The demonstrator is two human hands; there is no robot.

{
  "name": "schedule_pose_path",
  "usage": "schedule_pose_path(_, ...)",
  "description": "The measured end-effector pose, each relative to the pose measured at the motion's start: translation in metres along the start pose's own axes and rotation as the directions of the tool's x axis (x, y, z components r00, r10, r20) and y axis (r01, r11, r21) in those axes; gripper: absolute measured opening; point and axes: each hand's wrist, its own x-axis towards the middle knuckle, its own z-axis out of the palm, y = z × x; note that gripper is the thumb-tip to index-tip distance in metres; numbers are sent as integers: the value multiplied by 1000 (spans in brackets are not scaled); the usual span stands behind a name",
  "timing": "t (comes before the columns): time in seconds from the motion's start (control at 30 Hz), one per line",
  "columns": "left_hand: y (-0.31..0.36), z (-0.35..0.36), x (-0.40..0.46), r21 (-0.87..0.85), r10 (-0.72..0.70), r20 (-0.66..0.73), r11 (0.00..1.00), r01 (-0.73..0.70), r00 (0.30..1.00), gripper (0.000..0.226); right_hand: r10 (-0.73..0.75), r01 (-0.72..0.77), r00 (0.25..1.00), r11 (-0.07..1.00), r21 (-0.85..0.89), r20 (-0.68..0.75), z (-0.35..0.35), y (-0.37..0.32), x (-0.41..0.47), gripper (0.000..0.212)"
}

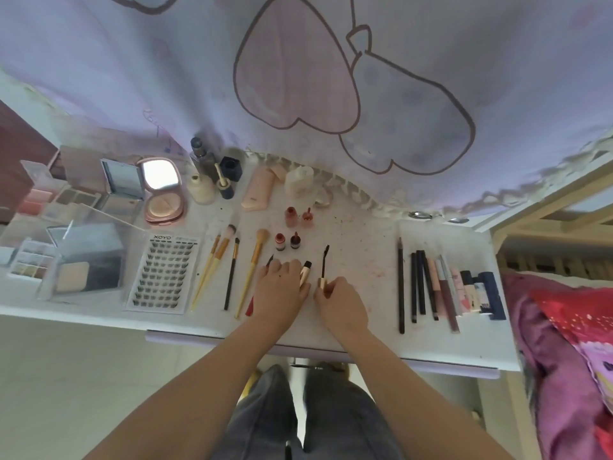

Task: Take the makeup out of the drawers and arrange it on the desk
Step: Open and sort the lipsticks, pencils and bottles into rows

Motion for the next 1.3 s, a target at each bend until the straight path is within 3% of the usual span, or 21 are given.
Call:
schedule_pose_path(0.13,-11,7,3,26,57,-139,998,-54,989,28,-72,68,997,976,-208,-13,9,-10,0,40)
schedule_pose_path(0.27,-20,10,5,-2,66,-187,998,-67,980,29,-169,154,985,926,-346,-14,15,-21,-1,37)
schedule_pose_path(0.43,-24,10,6,-59,50,-214,996,-64,976,22,-209,195,978,917,-348,-2,8,-24,1,41)
schedule_pose_path(0.6,5,-5,12,-172,155,-235,965,-198,959,21,-188,161,979,951,-265,-83,-55,-2,22,29)
schedule_pose_path(0.67,36,-11,16,-187,231,-203,945,-269,952,27,-172,125,976,946,-299,-136,-90,14,40,26)
schedule_pose_path(0.77,90,-13,29,-195,312,36,934,-299,949,33,-111,64,986,942,-331,-125,-129,33,69,27)
schedule_pose_path(0.93,147,0,56,-79,189,247,981,-175,950,39,-51,41,998,947,-319,-23,-133,44,111,30)
schedule_pose_path(1.17,148,8,60,-15,55,309,998,-53,950,39,-57,97,990,940,-328,130,-122,36,126,26)
schedule_pose_path(1.3,134,1,48,-85,9,275,996,15,962,32,-108,136,966,985,-107,235,-124,23,116,28)
